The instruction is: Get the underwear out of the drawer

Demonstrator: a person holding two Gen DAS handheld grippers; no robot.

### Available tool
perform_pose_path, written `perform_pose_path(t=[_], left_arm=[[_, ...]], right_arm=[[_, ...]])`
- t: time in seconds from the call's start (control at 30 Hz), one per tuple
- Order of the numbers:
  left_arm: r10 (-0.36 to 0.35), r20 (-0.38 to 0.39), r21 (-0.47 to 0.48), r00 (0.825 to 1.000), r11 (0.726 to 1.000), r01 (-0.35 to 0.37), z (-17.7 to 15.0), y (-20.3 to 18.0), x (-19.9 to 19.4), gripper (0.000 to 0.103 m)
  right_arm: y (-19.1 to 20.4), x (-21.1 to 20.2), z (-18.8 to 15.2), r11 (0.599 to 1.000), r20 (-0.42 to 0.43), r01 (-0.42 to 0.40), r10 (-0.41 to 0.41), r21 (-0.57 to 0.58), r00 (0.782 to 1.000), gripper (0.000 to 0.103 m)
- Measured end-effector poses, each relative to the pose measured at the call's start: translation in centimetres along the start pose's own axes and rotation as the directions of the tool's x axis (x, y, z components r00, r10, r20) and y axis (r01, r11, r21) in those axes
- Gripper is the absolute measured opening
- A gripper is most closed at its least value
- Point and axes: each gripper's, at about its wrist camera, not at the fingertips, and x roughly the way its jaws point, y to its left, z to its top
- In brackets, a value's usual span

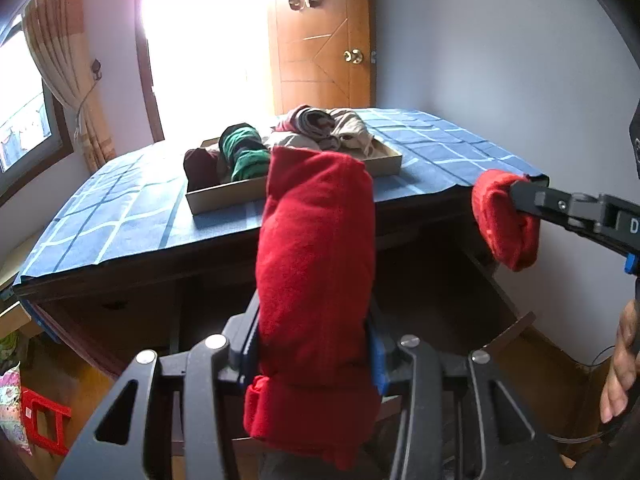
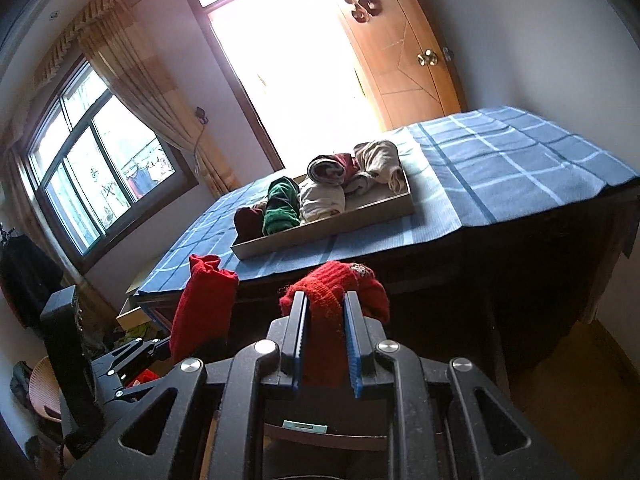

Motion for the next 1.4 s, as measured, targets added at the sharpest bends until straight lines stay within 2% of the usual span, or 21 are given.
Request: perform_pose_path(t=[0.17, 0.67, 1.4], left_arm=[[0.004, 0.026, 0.0, 1.0, 1.0, -0.004, 0.6, -0.2, -0.7, 0.043], [0.044, 0.09, -0.027, 0.995, 0.999, -0.042, 2.8, 0.6, -1.4, 0.043], [0.086, 0.102, -0.027, 0.991, 0.996, -0.084, 6.4, 0.9, 2.2, 0.043]], right_arm=[[0.7, -0.6, 0.3, 0.999, 0.038, 0.02, -0.019, -0.025, 0.999, 0.02], [3.1, -1.2, 2.6, 0.997, 0.119, 0.005, 0.004, -0.081, 0.993, 0.02], [2.3, 1.2, 6.0, 0.996, 0.156, 0.018, -0.005, -0.082, 0.988, 0.02]])
